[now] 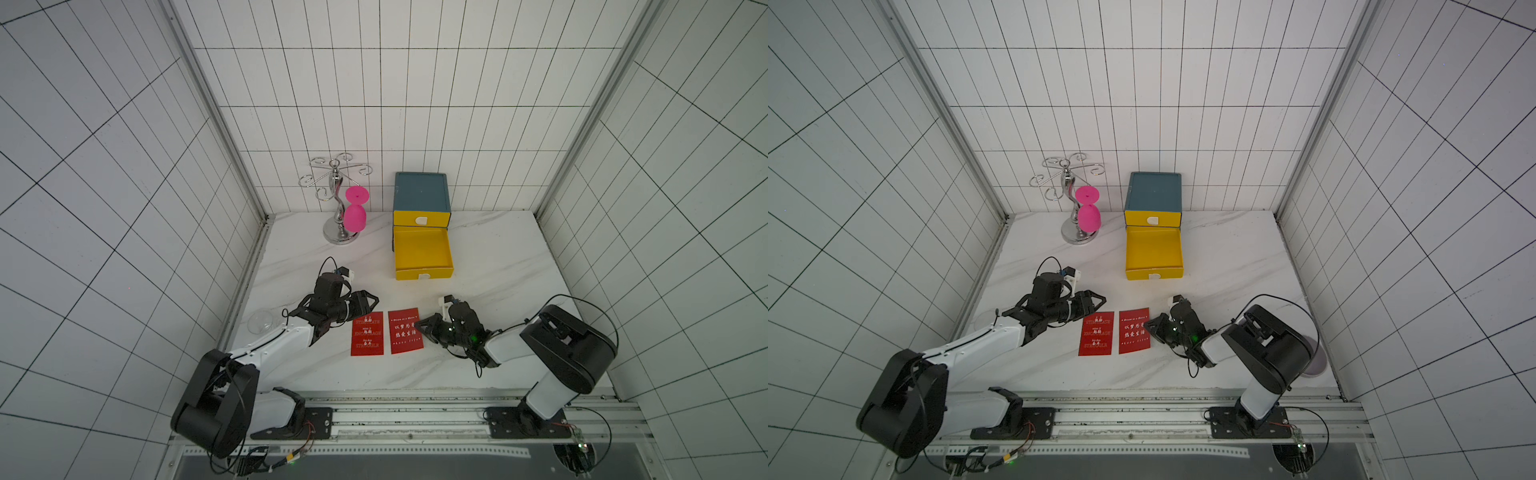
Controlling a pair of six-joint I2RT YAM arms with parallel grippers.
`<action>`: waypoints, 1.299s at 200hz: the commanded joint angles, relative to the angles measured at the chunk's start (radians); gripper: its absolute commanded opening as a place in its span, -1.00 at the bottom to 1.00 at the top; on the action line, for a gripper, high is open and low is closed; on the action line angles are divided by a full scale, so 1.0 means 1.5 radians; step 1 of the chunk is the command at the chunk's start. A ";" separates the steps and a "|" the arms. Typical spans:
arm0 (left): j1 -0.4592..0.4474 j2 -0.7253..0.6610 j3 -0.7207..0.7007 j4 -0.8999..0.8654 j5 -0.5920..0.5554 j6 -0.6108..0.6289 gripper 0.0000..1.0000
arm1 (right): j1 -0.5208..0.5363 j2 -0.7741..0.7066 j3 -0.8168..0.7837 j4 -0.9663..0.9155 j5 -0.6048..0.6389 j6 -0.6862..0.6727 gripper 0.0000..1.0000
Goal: Take the postcards out of the drawer
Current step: Place the postcard at the center of the board.
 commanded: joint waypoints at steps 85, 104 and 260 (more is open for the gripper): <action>0.015 -0.009 0.009 -0.025 -0.010 0.034 0.23 | 0.011 -0.048 -0.009 -0.091 0.028 0.010 -0.22; 0.016 -0.009 0.010 -0.027 -0.010 0.036 0.24 | 0.016 -0.088 0.021 -0.203 0.040 -0.014 -0.19; 0.022 -0.003 0.007 -0.030 -0.012 0.042 0.28 | 0.023 -0.079 0.105 -0.353 0.014 -0.064 -0.13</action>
